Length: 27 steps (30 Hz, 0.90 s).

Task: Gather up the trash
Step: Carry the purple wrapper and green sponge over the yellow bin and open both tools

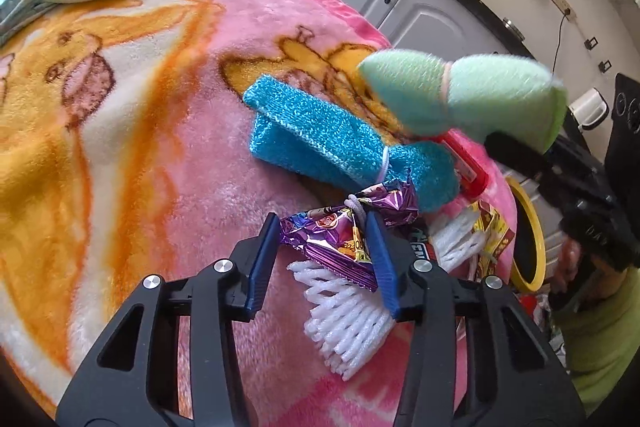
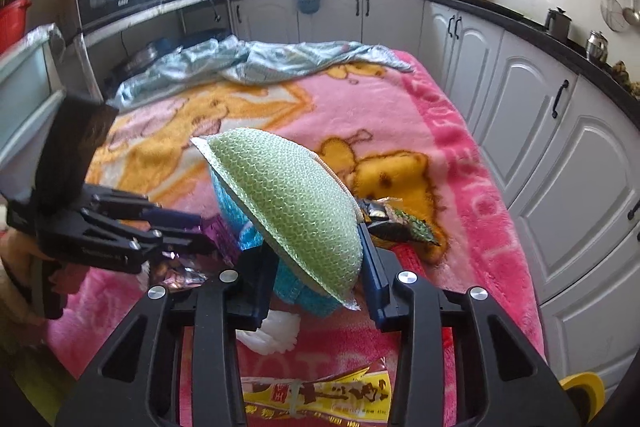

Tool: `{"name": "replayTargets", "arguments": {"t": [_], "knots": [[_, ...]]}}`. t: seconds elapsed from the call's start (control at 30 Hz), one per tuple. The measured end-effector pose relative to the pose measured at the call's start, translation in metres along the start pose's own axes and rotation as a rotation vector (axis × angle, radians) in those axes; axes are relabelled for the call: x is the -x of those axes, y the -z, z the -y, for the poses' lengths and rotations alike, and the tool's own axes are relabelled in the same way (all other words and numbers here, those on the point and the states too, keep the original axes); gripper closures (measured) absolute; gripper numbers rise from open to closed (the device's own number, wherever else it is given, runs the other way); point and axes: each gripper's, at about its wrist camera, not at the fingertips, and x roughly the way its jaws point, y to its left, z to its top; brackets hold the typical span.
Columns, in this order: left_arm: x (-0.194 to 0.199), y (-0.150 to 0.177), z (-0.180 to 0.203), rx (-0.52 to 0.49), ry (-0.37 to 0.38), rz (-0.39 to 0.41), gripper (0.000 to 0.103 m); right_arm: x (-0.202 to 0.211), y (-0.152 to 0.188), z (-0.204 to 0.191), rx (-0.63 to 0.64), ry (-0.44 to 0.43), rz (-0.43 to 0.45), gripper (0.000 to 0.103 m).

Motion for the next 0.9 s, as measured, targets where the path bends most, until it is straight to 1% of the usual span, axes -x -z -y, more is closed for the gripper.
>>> {"name": "replayTargets", "arguments": {"t": [0.17, 0.27, 0.57, 0.73, 0.9], "knots": [[0.009, 0.003, 0.004, -0.008, -0.002, 0.021, 0.068, 0.020, 0.000, 0.002, -0.037, -0.007, 0.041, 0.067], [0.016, 0.003, 0.006, -0.003, 0.002, 0.045, 0.069, 0.032, 0.000, 0.003, -0.058, -0.020, 0.061, 0.068], [0.044, 0.000, 0.021, -0.009, 0.016, 0.117, 0.069, 0.060, 0.004, 0.001, -0.078, -0.018, 0.103, 0.068], [0.054, -0.005, 0.036, -0.029, 0.027, 0.148, 0.069, 0.081, 0.007, 0.002, -0.076, 0.004, 0.136, 0.068], [0.060, -0.013, 0.056, -0.050, 0.044, 0.176, 0.069, 0.106, 0.016, 0.011, -0.096, 0.034, 0.167, 0.068]]}}
